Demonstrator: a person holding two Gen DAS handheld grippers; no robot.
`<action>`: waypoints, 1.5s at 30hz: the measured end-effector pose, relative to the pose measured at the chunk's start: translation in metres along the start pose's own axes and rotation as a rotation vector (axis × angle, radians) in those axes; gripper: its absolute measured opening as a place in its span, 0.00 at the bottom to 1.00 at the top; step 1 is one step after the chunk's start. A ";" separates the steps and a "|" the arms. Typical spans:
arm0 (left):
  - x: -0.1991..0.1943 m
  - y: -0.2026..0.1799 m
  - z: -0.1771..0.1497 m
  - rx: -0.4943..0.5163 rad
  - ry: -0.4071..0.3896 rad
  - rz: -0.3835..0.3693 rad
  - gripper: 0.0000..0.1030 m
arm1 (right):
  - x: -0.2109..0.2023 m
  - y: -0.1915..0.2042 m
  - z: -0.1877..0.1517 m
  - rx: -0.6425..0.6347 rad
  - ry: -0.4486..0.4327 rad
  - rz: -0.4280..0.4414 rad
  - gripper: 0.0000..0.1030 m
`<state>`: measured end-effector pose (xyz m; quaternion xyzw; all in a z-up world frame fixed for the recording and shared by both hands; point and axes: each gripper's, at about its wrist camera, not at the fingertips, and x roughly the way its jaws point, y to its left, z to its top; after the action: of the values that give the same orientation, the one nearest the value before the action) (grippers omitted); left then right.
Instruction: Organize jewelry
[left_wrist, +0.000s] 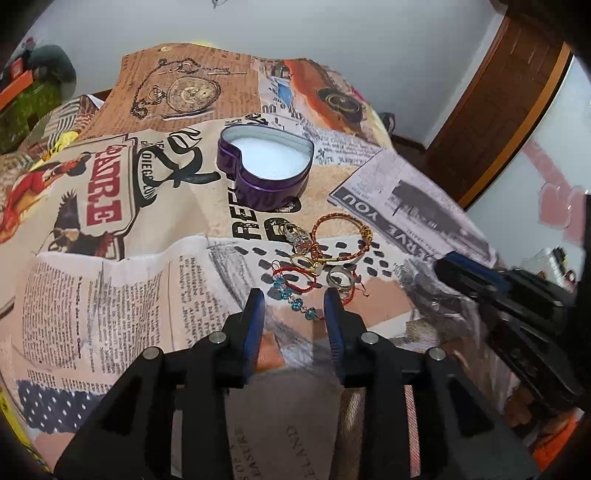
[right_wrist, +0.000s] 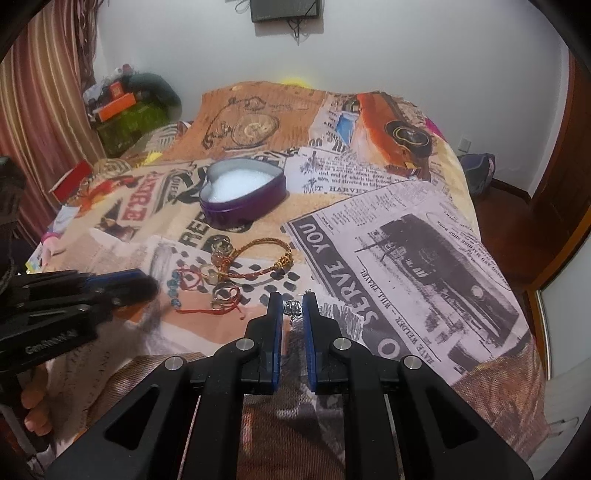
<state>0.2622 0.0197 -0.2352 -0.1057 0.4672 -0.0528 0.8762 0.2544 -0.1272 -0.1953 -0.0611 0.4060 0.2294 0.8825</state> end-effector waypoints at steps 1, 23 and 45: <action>0.003 -0.001 0.000 0.007 0.006 0.015 0.30 | -0.002 0.000 0.000 0.002 -0.004 0.001 0.09; -0.006 -0.001 0.004 0.069 -0.023 0.086 0.00 | -0.022 -0.001 0.006 0.021 -0.064 0.023 0.09; 0.029 -0.010 0.004 0.203 0.080 0.076 0.20 | -0.013 0.005 0.016 0.012 -0.063 0.047 0.09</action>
<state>0.2811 0.0052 -0.2541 0.0036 0.4977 -0.0707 0.8645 0.2558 -0.1222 -0.1747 -0.0392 0.3809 0.2493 0.8895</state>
